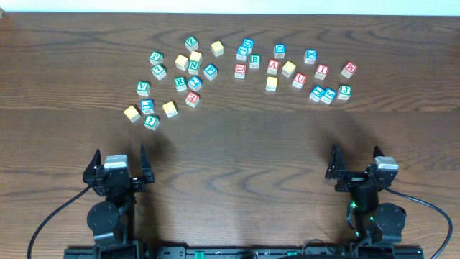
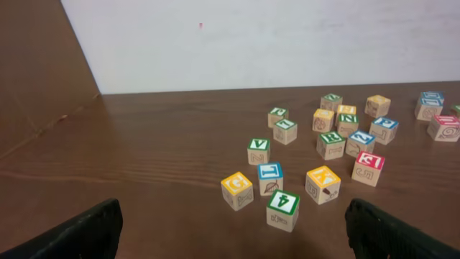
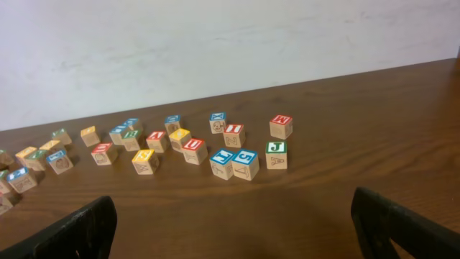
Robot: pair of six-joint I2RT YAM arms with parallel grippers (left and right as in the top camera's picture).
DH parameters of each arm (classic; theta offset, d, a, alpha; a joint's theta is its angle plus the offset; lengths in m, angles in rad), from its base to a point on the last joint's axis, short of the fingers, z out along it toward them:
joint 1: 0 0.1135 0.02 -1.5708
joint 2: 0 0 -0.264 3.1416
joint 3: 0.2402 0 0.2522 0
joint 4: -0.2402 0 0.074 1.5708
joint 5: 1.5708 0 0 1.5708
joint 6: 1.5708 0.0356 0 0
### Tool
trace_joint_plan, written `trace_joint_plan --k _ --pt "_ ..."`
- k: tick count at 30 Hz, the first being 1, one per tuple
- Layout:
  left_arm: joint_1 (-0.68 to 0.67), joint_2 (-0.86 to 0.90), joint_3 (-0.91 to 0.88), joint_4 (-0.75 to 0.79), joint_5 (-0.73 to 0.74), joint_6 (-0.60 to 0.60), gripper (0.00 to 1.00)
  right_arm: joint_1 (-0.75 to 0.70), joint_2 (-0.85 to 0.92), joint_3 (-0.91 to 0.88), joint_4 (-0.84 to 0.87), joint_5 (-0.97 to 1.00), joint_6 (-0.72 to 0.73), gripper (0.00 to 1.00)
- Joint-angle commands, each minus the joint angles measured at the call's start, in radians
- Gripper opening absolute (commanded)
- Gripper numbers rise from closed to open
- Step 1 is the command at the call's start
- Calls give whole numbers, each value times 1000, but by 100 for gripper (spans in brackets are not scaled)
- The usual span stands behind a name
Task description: Spell out AI2
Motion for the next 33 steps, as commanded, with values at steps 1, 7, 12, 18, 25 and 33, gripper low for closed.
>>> trace_joint_plan --k 1,7,12,18,25,33 --pt "-5 34 51 -16 13 13 98 -4 -6 -2 -3 -6 -11 99" --pt "-5 166 167 -16 21 13 98 -4 -6 -2 -3 -5 -11 99" --pt "-5 329 307 -19 31 13 98 -4 -6 -2 -3 -5 -11 99" --pt "-5 550 487 -40 122 8 98 -4 -6 -2 -3 -6 -11 99" --pt "-5 822 755 -200 202 -6 98 -4 -6 -2 -3 -6 -11 99" --pt "-21 1114 1117 -508 232 -10 97 -4 -6 -2 -3 -6 -11 99"
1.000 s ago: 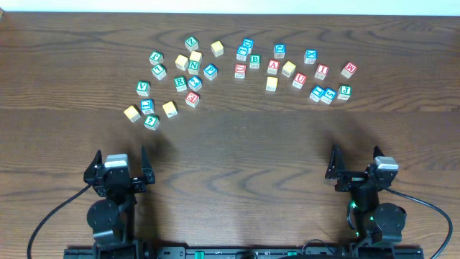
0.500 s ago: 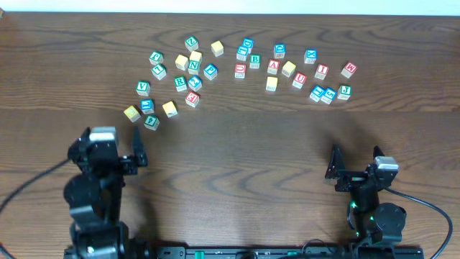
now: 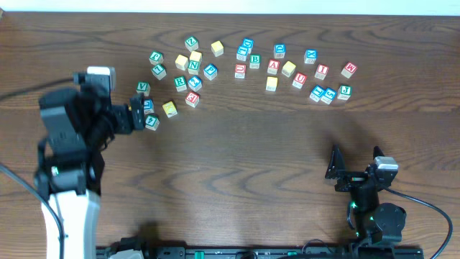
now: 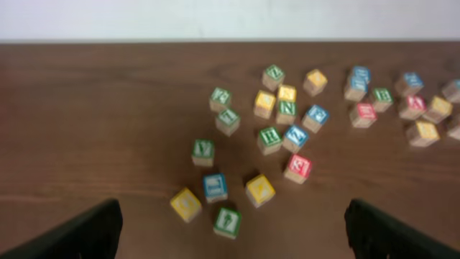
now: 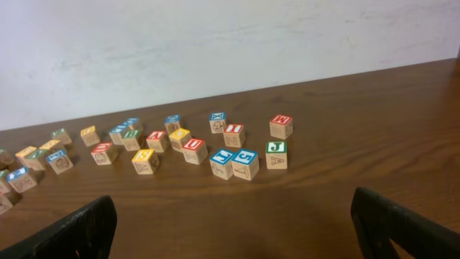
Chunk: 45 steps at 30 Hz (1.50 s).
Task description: Spell out AI2
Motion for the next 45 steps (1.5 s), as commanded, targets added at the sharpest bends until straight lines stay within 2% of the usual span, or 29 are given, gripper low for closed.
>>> trace_joint_plan --k 1,14,18,28,42,45 --pt "-21 115 170 -97 30 -4 98 -4 -6 -2 -3 -6 -11 99" --pt "-174 562 763 -479 21 -3 98 -4 -6 -2 -3 -6 -11 99" --pt "-242 682 898 -568 21 -2 98 -4 -6 -2 -3 -5 -11 99" --pt "-385 758 903 -589 21 -19 98 -4 -6 -2 -3 -6 -11 99" --pt "-388 758 903 -607 21 -35 98 -4 -6 -2 -2 6 -11 99" --pt "-385 756 904 -601 17 -44 98 -4 -6 -2 72 27 -11 99"
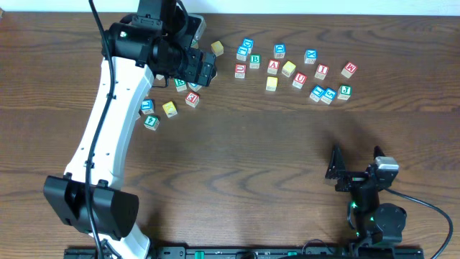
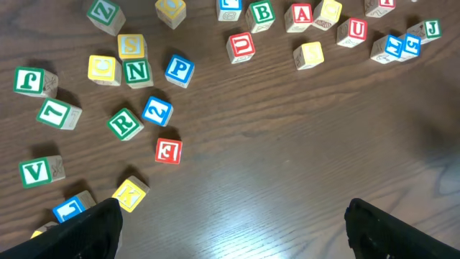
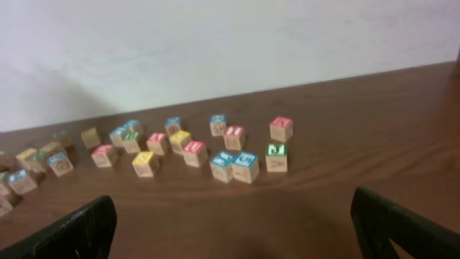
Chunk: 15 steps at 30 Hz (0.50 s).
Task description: Spell out AI2
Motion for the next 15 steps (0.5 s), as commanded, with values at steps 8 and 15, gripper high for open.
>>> trace_joint_plan --k 8,15 --pt "51 -44 21 47 -180 -155 98 -4 102 111 183 25 16 99" --pt "126 -82 21 53 -180 -155 98 -4 486 435 76 1 14 99"
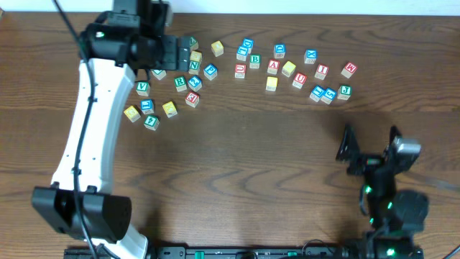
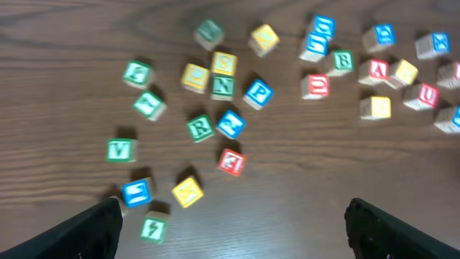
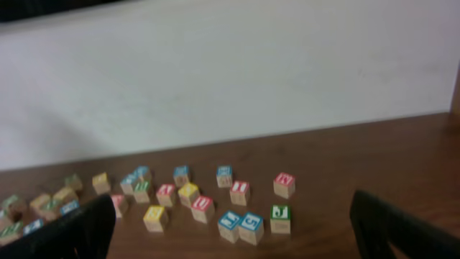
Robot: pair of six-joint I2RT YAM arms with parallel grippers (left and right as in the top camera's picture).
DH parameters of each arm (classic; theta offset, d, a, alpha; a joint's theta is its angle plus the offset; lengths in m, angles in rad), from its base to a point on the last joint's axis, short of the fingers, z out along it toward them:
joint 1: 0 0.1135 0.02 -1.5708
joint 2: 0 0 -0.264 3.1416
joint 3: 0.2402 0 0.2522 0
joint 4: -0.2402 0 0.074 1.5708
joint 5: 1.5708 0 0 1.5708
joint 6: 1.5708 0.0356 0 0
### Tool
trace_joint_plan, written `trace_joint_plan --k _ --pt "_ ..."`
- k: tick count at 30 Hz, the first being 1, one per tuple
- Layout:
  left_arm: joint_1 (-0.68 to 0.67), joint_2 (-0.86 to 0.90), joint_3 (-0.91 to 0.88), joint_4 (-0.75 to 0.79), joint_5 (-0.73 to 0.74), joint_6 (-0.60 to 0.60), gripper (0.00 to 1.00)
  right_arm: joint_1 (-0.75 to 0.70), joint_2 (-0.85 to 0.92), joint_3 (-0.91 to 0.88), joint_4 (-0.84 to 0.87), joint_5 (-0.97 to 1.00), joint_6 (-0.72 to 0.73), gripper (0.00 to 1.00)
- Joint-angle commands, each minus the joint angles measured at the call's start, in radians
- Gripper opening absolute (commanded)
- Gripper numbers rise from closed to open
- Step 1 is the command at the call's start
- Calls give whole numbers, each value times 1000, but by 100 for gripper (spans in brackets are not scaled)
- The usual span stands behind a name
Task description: Spell out AI2
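Lettered wooden blocks lie scattered across the far half of the table. The red A block (image 1: 273, 67) (image 2: 379, 70) sits mid-row, the red I block (image 1: 323, 71) (image 3: 240, 191) further right, and the blue 2 block (image 1: 195, 82) (image 2: 231, 124) in the left cluster. My left gripper (image 1: 175, 52) (image 2: 230, 234) hovers high over the left cluster, open and holding nothing. My right gripper (image 1: 369, 146) (image 3: 233, 230) is open and empty, near the front right and well short of the blocks.
Other blocks crowd the targets: green B (image 1: 254, 61), red U (image 1: 299, 80) and a yellow block (image 1: 288, 68) by the A; blue blocks and green J (image 1: 345, 91) near the I. The white wall (image 3: 230, 79) backs the table. Bare wood (image 1: 251, 165) lies in front.
My left gripper has shifted left and back over the left cluster, and its view takes in more blocks. My right arm has risen and moved slightly right. No block has moved.
Both grippers first rested open near the front edge. Then my left arm was out over the left end of the blocks, later over the left cluster's right side. Now it is further left, and my right arm has lifted from rest. No blocks were touched.
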Motion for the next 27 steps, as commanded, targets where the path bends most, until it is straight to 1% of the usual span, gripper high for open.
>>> trace_joint_plan --k 1,3,4,8,10,17,21,27 --pt "39 -44 21 0 -27 -20 97 -4 179 187 -56 -21 2 99" --pt "55 -44 21 -3 -27 -21 97 -4 304 312 -128 -43 0 99" --pt "64 -44 21 -6 -27 -20 98 -4 390 405 -191 -44 0 99" --pt "74 -44 21 -7 -27 -19 98 -4 622 688 -387 -50 -17 99" --pt "74 -44 21 -7 -27 -19 97 -4 732 827 -478 -83 -55 99" --pt "74 -44 21 -7 -27 -19 98 13 1101 1308 -771 -228 -86 99" --pt "74 -44 21 -7 -27 -19 97 51 1293 1550 -893 -276 -89 99" --pt "74 -44 21 -7 -27 -19 98 138 1557 1860 -1019 -305 -89 99"
